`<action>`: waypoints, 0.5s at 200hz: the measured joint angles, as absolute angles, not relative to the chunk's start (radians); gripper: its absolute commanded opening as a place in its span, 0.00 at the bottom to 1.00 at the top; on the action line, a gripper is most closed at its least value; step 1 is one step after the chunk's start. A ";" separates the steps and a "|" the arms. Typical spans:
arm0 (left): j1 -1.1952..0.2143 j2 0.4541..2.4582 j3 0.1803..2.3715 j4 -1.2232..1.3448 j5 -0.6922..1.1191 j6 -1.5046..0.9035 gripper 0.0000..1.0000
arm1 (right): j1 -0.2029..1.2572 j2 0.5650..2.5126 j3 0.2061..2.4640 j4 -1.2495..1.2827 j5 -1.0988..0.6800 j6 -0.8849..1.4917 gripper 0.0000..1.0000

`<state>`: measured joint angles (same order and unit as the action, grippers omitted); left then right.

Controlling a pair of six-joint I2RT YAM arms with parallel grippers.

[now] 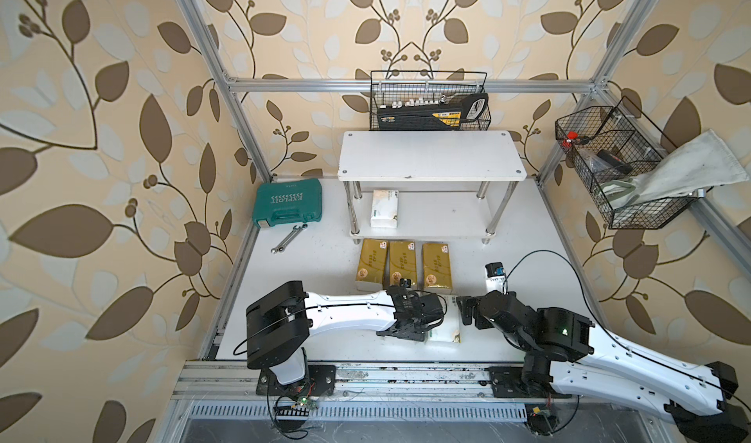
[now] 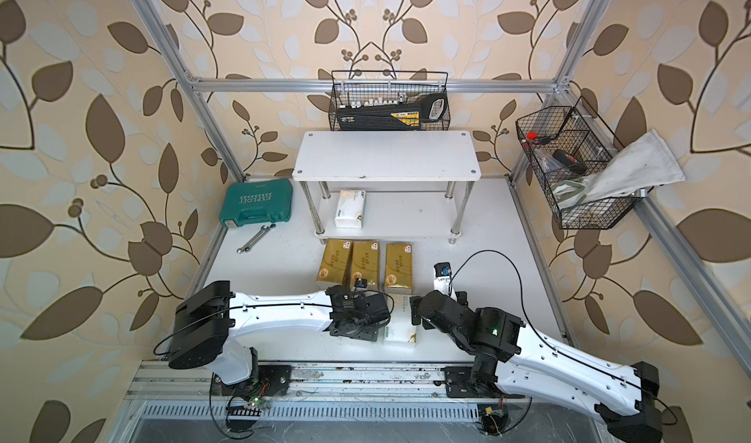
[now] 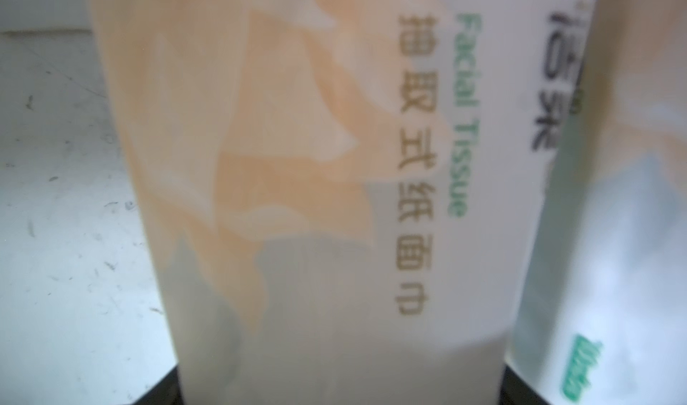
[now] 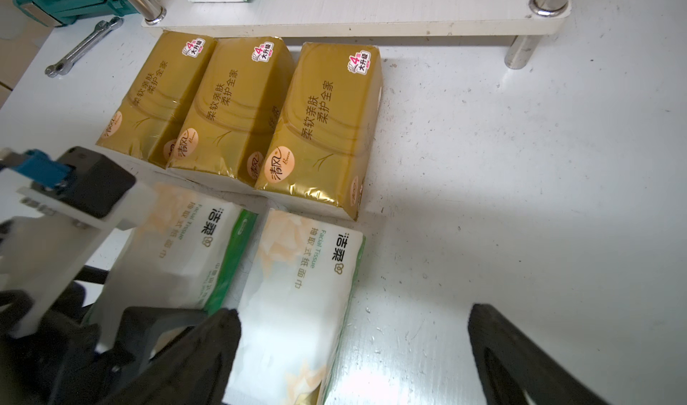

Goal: Place the tissue boxes on the shelf by color
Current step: Pick up the box of tissues from the center of the board.

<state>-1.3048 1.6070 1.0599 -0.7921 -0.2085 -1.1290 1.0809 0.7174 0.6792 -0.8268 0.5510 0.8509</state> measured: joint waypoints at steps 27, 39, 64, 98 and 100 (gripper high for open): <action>-1.318 1.539 1.105 -0.846 -0.231 -1.129 0.82 | 1.081 0.719 0.679 -0.824 0.551 0.851 0.99; -1.319 1.520 1.134 -0.859 -0.249 -1.128 0.82 | 1.081 0.722 0.679 -0.817 0.551 0.851 0.99; -1.317 1.511 1.215 -0.879 -0.327 -1.110 0.83 | 1.081 0.728 0.679 -0.797 0.551 0.850 0.99; -1.222 1.526 1.311 -0.862 -0.390 -1.031 0.83 | 1.081 0.728 0.679 -0.772 0.551 0.844 0.99; -1.216 1.527 1.314 -0.860 -0.391 -1.024 0.83 | 1.081 0.728 0.679 -0.771 0.551 0.844 0.99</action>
